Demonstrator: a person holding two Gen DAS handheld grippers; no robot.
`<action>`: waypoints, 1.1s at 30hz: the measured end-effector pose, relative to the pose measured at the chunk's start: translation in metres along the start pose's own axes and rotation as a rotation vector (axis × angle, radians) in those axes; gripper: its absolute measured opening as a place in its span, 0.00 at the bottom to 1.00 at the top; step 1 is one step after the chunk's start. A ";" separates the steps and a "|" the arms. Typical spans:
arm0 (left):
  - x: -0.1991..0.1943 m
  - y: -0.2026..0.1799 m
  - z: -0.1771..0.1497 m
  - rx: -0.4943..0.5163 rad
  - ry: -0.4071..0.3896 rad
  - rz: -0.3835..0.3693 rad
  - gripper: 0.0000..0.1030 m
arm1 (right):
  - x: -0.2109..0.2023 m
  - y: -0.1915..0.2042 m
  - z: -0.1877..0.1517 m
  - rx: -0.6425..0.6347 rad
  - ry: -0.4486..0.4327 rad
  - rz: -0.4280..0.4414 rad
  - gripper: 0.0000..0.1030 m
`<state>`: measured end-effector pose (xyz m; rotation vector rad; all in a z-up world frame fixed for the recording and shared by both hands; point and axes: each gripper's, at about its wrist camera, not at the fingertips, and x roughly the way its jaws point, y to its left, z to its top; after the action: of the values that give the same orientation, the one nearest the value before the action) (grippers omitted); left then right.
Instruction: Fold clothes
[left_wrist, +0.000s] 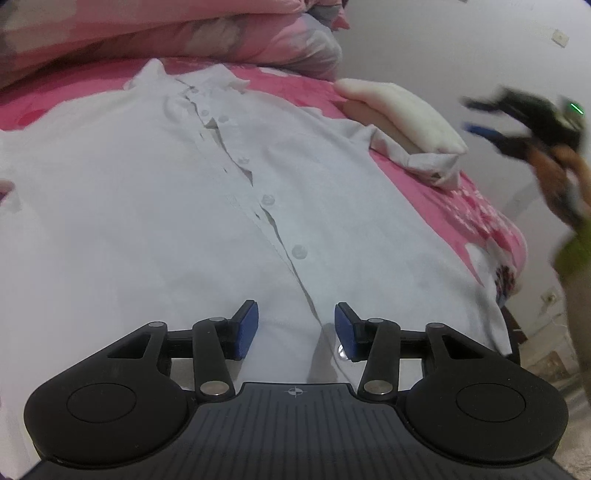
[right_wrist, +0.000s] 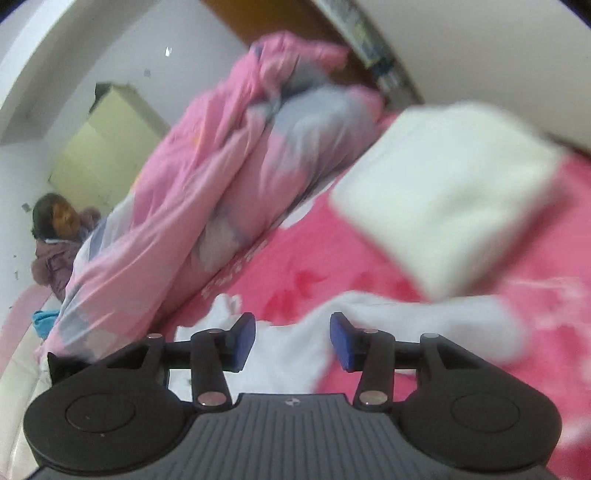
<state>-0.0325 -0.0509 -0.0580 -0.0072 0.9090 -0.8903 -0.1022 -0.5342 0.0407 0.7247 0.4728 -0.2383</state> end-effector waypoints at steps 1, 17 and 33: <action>-0.001 -0.003 0.002 0.003 -0.003 0.010 0.48 | -0.019 -0.005 -0.006 -0.024 -0.023 -0.032 0.51; 0.010 -0.045 0.022 0.073 0.029 0.131 0.61 | -0.035 -0.003 -0.107 -0.696 -0.121 -0.447 0.72; 0.037 -0.053 0.025 0.098 0.050 0.175 0.61 | 0.048 -0.091 -0.036 -0.170 -0.028 -0.219 0.00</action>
<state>-0.0400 -0.1191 -0.0485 0.1770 0.8976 -0.7736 -0.1054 -0.5780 -0.0589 0.5032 0.5392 -0.4078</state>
